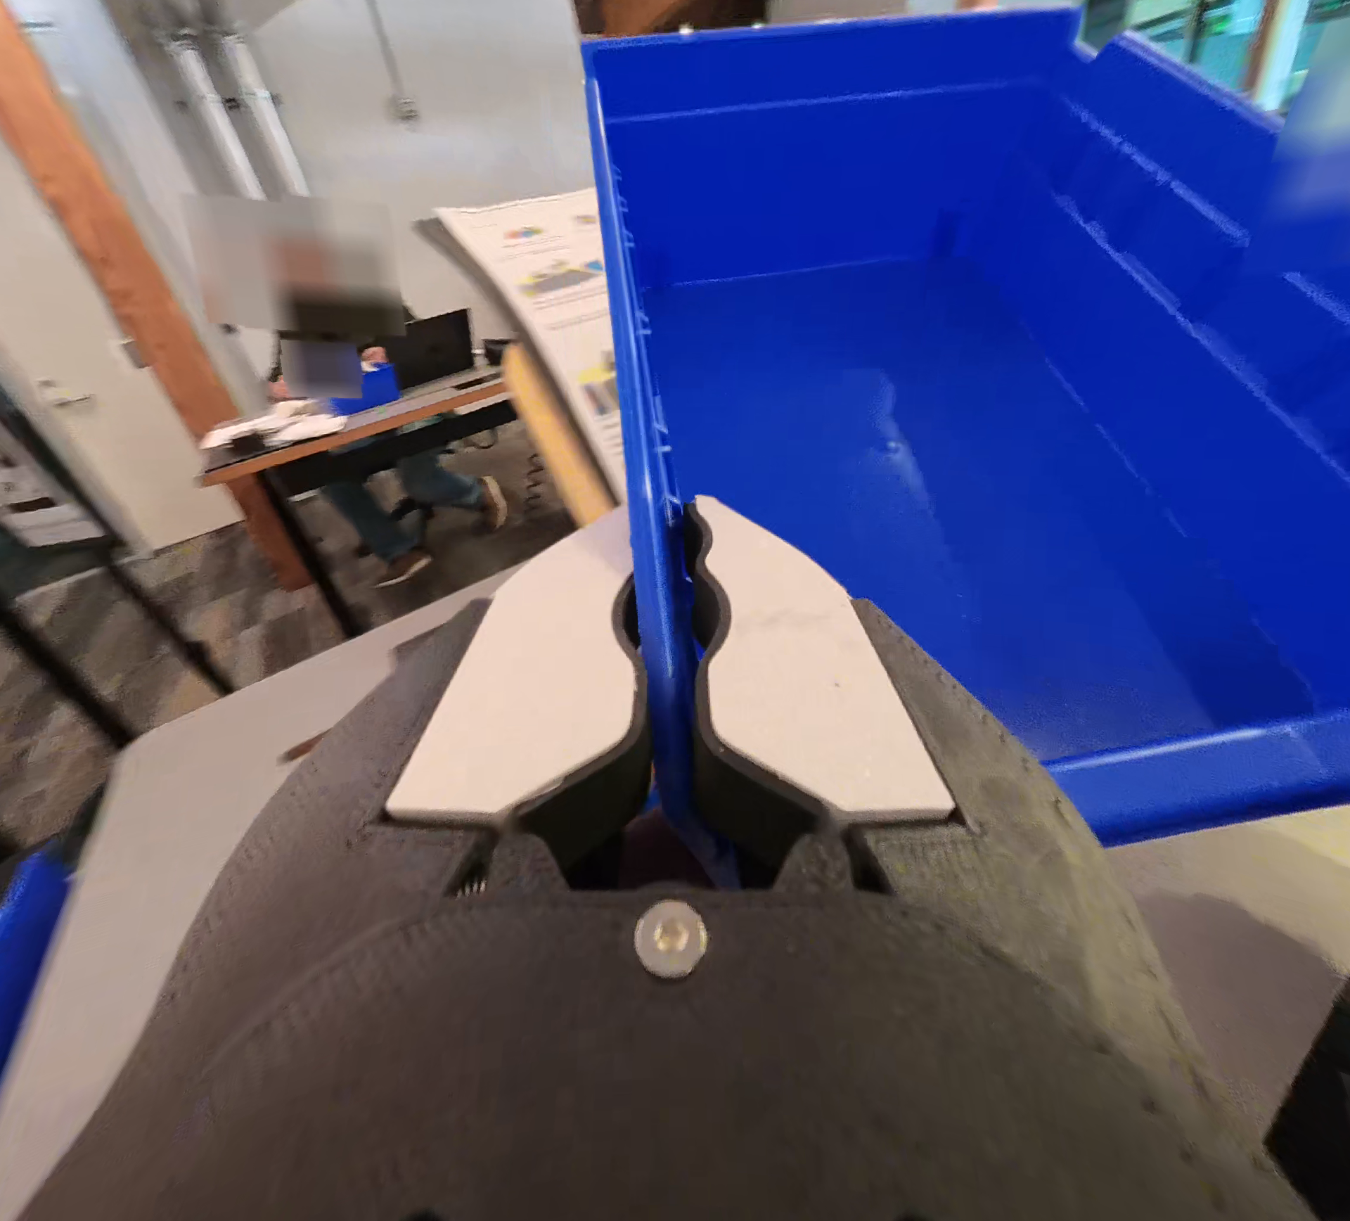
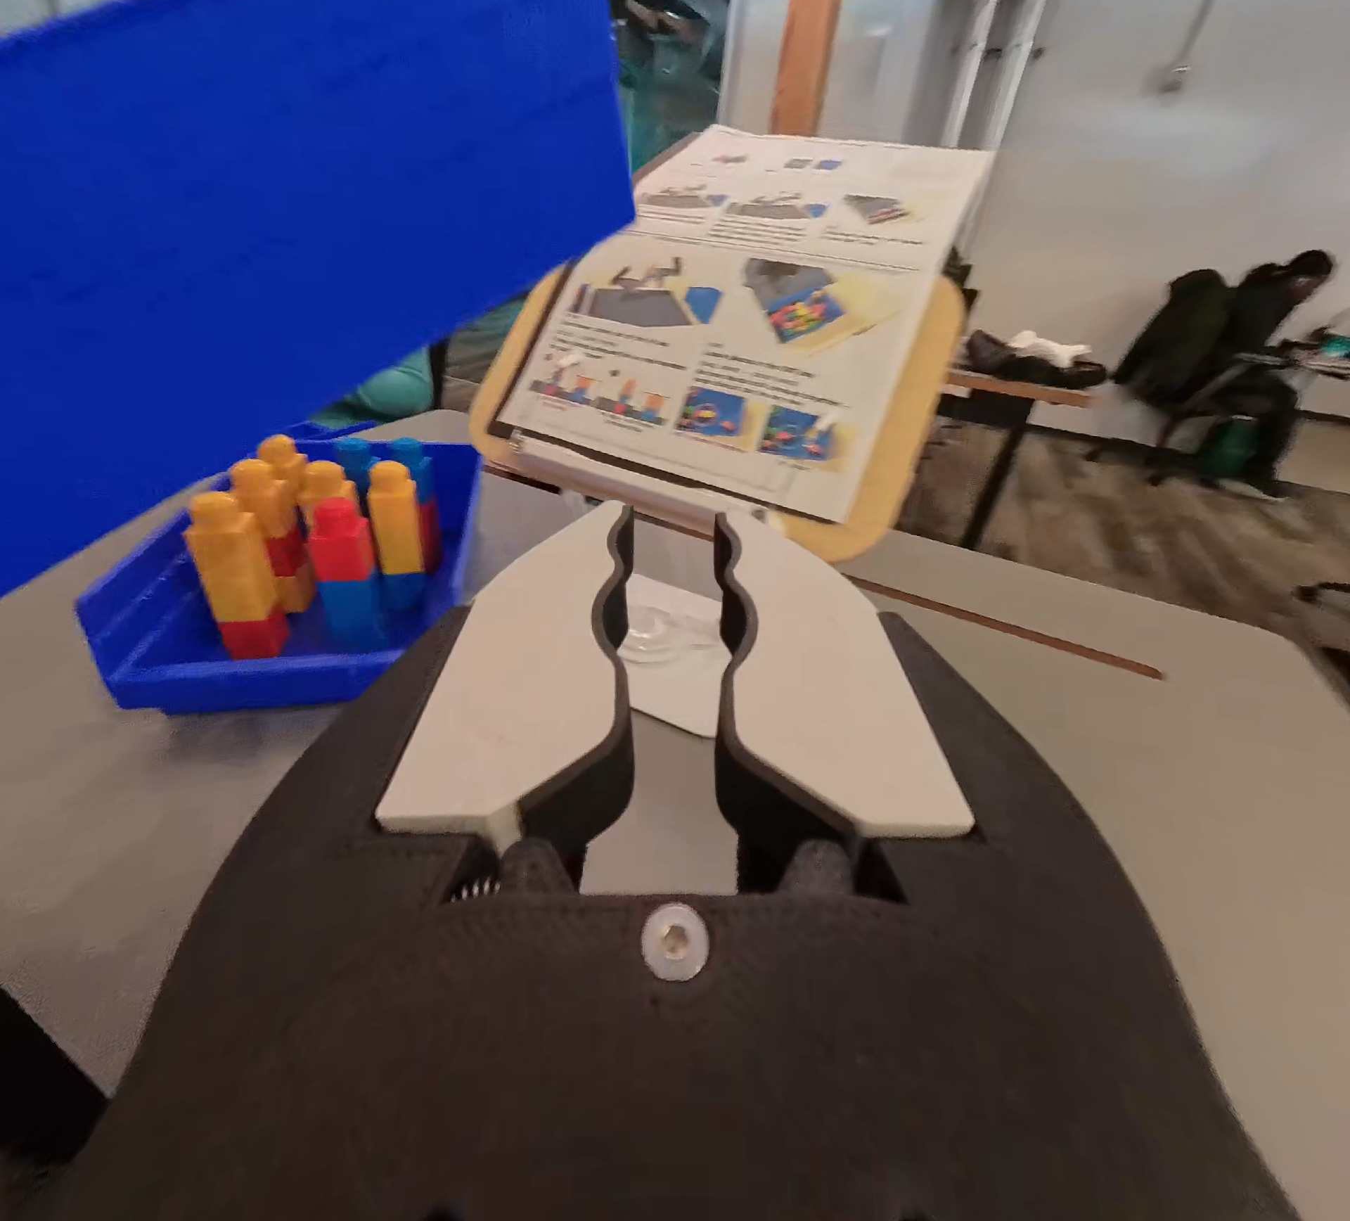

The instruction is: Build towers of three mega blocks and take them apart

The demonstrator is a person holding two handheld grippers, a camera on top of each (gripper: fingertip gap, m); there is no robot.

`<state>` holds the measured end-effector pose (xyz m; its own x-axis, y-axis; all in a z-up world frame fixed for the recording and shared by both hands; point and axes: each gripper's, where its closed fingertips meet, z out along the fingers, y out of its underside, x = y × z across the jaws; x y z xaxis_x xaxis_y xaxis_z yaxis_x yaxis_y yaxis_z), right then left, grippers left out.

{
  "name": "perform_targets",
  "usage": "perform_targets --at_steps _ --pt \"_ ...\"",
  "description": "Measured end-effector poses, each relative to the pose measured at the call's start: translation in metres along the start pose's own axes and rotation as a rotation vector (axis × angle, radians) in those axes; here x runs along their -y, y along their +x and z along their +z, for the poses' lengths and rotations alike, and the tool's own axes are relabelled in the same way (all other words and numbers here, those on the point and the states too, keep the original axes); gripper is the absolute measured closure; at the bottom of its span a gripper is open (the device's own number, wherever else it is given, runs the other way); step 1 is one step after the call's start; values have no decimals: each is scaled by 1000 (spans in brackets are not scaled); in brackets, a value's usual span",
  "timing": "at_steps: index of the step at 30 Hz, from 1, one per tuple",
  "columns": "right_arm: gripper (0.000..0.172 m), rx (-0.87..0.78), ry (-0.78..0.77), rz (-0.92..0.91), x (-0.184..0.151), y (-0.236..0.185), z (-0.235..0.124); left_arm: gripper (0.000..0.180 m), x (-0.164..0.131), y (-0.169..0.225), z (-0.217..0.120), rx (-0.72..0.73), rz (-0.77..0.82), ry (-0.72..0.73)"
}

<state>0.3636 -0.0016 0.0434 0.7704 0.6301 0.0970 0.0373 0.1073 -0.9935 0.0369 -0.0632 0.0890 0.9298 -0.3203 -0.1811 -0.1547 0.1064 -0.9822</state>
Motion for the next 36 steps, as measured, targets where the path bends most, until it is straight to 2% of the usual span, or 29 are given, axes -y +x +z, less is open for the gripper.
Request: perform_targets --at_steps 7,13,17,22,27,36 --pt "145 -206 44 53 13 87 -84 176 -7 122 124 -195 -13 -9" --pt "139 -303 27 88 2 110 -124 176 -20 212 202 -263 51 -26" --pt "125 -356 16 148 -15 124 -135 175 -27 262 239 -280 114 -35" --pt "104 -422 -25 209 -51 138 -138 175 -43 312 274 -323 139 -56" --pt "106 -484 -148 234 -106 158 -129 175 -63 339 288 -356 117 -81" --pt "133 -512 -292 269 -172 187 -118 175 -110 345 302 -306 162 -155"
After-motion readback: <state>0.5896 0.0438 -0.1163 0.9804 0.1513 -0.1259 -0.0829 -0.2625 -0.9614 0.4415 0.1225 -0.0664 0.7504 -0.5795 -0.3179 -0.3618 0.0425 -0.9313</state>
